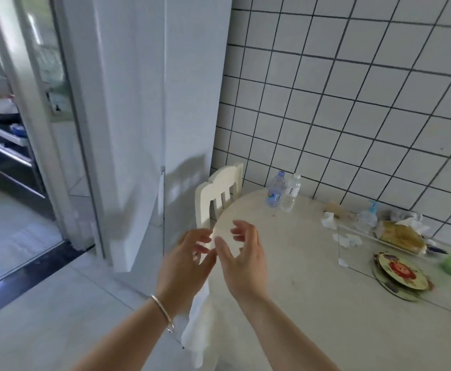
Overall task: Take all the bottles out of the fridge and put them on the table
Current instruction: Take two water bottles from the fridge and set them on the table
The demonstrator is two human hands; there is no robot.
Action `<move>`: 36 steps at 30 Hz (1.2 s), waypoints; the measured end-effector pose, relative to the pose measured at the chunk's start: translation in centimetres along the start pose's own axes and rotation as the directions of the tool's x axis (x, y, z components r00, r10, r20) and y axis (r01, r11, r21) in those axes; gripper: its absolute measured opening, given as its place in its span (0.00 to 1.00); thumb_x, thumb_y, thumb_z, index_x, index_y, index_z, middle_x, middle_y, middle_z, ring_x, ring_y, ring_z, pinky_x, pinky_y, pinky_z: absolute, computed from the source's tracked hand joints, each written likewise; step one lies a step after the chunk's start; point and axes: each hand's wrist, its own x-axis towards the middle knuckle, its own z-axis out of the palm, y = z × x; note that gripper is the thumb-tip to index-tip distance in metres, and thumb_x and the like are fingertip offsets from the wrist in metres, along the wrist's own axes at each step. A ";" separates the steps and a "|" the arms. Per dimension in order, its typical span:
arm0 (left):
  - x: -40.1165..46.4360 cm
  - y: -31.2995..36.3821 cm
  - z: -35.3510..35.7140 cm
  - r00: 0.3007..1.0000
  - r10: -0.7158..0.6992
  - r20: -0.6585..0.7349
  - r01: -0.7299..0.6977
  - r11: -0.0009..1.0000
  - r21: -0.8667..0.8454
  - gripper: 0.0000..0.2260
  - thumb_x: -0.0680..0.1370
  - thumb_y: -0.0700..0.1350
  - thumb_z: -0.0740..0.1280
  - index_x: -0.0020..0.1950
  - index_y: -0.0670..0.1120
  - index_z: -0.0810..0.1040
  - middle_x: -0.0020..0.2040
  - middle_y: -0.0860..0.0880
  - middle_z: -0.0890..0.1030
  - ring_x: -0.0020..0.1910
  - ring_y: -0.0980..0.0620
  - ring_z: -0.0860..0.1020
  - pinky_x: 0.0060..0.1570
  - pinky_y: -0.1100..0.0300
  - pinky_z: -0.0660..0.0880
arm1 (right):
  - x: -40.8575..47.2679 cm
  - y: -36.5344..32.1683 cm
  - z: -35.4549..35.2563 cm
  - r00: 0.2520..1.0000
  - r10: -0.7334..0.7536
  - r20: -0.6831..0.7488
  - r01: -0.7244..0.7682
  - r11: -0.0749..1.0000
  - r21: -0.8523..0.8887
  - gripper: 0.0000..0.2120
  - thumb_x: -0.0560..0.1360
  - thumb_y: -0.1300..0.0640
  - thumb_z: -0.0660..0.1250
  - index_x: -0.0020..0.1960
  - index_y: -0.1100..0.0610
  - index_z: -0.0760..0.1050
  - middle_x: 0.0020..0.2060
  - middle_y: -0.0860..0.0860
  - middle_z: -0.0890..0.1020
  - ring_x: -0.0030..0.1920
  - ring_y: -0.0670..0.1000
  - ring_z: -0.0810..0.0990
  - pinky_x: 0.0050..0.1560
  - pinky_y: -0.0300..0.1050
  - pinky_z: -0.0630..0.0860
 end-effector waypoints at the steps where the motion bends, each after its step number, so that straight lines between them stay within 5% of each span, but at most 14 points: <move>1: -0.9 -0.5 -1.9 0.999 0.021 -0.030 -0.021 1.000 -0.010 0.10 0.72 0.51 0.70 0.52 0.60 0.74 0.46 0.59 0.80 0.41 0.63 0.80 0.43 0.60 0.80 | -1.4 -1.2 1.2 1.000 -0.019 0.003 0.019 1.000 0.016 0.16 0.71 0.50 0.68 0.55 0.43 0.66 0.50 0.42 0.74 0.53 0.41 0.73 0.53 0.33 0.69; 4: -2.8 -2.8 -8.5 0.989 0.081 -0.126 -0.085 0.996 -0.024 0.10 0.72 0.53 0.69 0.51 0.53 0.77 0.43 0.60 0.80 0.38 0.60 0.80 0.37 0.67 0.77 | -5.0 -5.0 5.5 0.999 -0.042 0.017 0.041 0.998 0.057 0.14 0.72 0.48 0.66 0.55 0.45 0.68 0.49 0.43 0.75 0.52 0.43 0.74 0.53 0.32 0.69; 7: -3.3 -5.2 -14.7 0.976 0.094 -0.196 -0.094 0.996 0.007 0.09 0.74 0.42 0.70 0.53 0.47 0.78 0.44 0.55 0.80 0.40 0.59 0.80 0.39 0.66 0.77 | -7.9 -8.8 10.3 0.994 -0.012 0.112 0.001 0.996 0.092 0.13 0.74 0.48 0.66 0.56 0.44 0.67 0.51 0.42 0.75 0.53 0.42 0.74 0.55 0.38 0.72; 14: 0.6 -10.3 -23.7 0.962 -0.016 -0.271 -0.006 0.997 -0.082 0.08 0.76 0.43 0.68 0.53 0.52 0.73 0.46 0.53 0.79 0.42 0.56 0.79 0.40 0.60 0.76 | -8.1 -16.1 19.4 0.982 -0.033 0.185 0.009 0.992 0.129 0.14 0.76 0.48 0.62 0.60 0.45 0.66 0.54 0.41 0.74 0.55 0.42 0.73 0.59 0.42 0.74; 20: 7.6 -14.4 -28.0 0.945 -0.052 -0.323 0.021 0.995 -0.098 0.10 0.75 0.39 0.68 0.52 0.52 0.74 0.43 0.58 0.80 0.40 0.56 0.79 0.38 0.67 0.73 | -2.5 -20.2 26.7 0.943 -0.254 0.214 0.254 0.967 0.027 0.16 0.78 0.49 0.59 0.65 0.50 0.66 0.60 0.46 0.72 0.60 0.47 0.72 0.60 0.45 0.72; 24: 12.5 -16.5 -30.4 0.953 -0.074 -0.293 0.057 0.996 -0.068 0.12 0.75 0.40 0.68 0.54 0.54 0.73 0.44 0.59 0.79 0.42 0.54 0.80 0.44 0.58 0.76 | 2.2 -22.1 31.0 0.956 -0.201 0.214 0.201 0.979 0.024 0.17 0.78 0.47 0.59 0.65 0.50 0.65 0.61 0.46 0.71 0.60 0.47 0.72 0.61 0.47 0.72; 30: 19.2 -20.1 -33.1 0.964 -0.060 -0.258 0.044 0.997 -0.069 0.11 0.75 0.43 0.68 0.56 0.52 0.73 0.45 0.58 0.77 0.42 0.58 0.78 0.38 0.67 0.72 | 8.4 -22.9 36.3 0.985 -0.051 0.168 0.051 0.999 0.006 0.18 0.77 0.47 0.60 0.64 0.50 0.64 0.61 0.46 0.72 0.58 0.49 0.74 0.58 0.47 0.73; 36: 28.0 -25.0 -35.6 0.982 -0.029 -0.189 0.010 0.995 -0.102 0.11 0.76 0.45 0.67 0.58 0.50 0.73 0.48 0.54 0.78 0.42 0.55 0.79 0.40 0.59 0.75 | 15.2 -23.8 42.3 0.998 0.040 0.043 -0.041 0.998 0.045 0.16 0.77 0.49 0.60 0.63 0.52 0.65 0.60 0.49 0.73 0.56 0.50 0.75 0.56 0.46 0.73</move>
